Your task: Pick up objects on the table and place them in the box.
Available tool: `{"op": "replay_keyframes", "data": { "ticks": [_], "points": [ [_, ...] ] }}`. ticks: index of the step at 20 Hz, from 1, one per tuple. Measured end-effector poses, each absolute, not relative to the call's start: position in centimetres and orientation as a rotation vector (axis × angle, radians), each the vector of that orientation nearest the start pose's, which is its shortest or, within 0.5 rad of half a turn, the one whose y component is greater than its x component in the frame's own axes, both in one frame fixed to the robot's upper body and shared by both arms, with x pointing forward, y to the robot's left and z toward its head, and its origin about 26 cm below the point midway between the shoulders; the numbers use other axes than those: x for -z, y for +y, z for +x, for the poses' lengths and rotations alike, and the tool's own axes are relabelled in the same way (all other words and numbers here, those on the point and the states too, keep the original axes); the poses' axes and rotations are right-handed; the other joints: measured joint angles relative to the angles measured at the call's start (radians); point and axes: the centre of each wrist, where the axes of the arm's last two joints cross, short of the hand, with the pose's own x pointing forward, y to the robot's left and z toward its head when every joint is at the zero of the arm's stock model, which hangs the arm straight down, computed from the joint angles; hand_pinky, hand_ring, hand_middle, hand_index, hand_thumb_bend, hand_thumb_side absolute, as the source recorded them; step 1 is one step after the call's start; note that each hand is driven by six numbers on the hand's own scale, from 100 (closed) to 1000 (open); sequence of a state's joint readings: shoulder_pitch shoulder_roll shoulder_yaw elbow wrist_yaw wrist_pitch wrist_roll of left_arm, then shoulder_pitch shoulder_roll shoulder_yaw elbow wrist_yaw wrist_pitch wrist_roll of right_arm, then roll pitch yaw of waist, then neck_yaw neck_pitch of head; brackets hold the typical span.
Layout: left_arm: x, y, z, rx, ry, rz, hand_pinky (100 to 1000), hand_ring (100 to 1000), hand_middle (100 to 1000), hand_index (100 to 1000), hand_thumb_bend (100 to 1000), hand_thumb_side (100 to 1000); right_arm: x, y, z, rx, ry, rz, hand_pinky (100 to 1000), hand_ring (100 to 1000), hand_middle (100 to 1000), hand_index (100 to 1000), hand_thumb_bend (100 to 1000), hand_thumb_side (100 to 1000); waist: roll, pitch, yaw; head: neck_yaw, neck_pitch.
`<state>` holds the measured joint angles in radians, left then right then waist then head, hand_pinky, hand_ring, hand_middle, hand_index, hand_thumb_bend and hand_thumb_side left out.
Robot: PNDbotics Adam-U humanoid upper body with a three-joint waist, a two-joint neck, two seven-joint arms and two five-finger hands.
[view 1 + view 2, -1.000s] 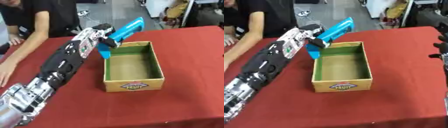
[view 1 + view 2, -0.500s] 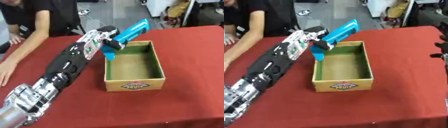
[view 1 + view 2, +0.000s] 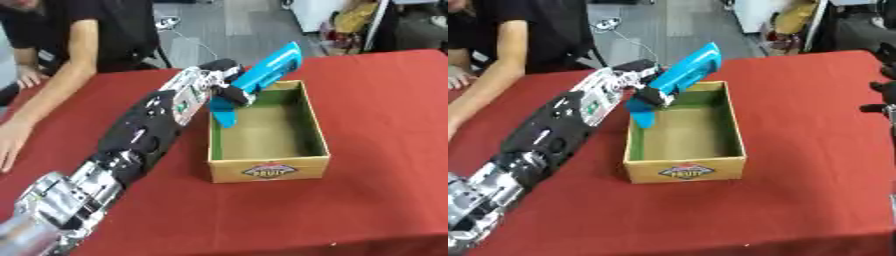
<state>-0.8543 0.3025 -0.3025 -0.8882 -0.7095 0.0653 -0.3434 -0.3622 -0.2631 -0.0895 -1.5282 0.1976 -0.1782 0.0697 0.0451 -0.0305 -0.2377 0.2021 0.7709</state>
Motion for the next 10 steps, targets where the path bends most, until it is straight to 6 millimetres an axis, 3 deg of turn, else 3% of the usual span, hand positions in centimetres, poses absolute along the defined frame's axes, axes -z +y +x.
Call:
{"op": "replay_keyframes", "data": {
  "ticks": [1,2,3,6,10],
  "points": [
    [-11.01,21.09,46.57,1.35,-1.273,0.588,453,523,536,645,609,503,-10.79,-29.58,36.21,-0.437,-2.019,-0.337,639,859,918,1000,485,952,0.0,0.0,0.0,0.0,0.0],
    [-10.98,21.03,46.56,1.361,-1.272,0.583,472,553,571,668,652,508,-10.8,-29.58,36.21,-0.437,-2.019,-0.337,639,859,918,1000,486,951,0.0,0.0,0.0,0.0,0.0],
    [-10.94,20.99,46.54,1.374,-1.27,0.581,501,588,611,703,776,528,-10.8,-29.58,36.21,-0.437,-2.02,-0.337,638,859,918,1000,485,951,0.0,0.0,0.0,0.0,0.0],
    [-10.97,20.93,46.5,1.412,-1.262,0.582,537,624,650,725,883,534,-10.8,-29.58,36.21,-0.437,-2.02,-0.337,638,859,918,1000,486,950,0.0,0.0,0.0,0.0,0.0],
    [-10.79,20.89,46.34,1.459,-1.247,0.586,550,634,660,734,926,535,-10.8,-29.58,36.21,-0.437,-2.02,-0.337,638,859,918,1000,486,949,0.0,0.0,0.001,0.0,0.0]
  ]
}}
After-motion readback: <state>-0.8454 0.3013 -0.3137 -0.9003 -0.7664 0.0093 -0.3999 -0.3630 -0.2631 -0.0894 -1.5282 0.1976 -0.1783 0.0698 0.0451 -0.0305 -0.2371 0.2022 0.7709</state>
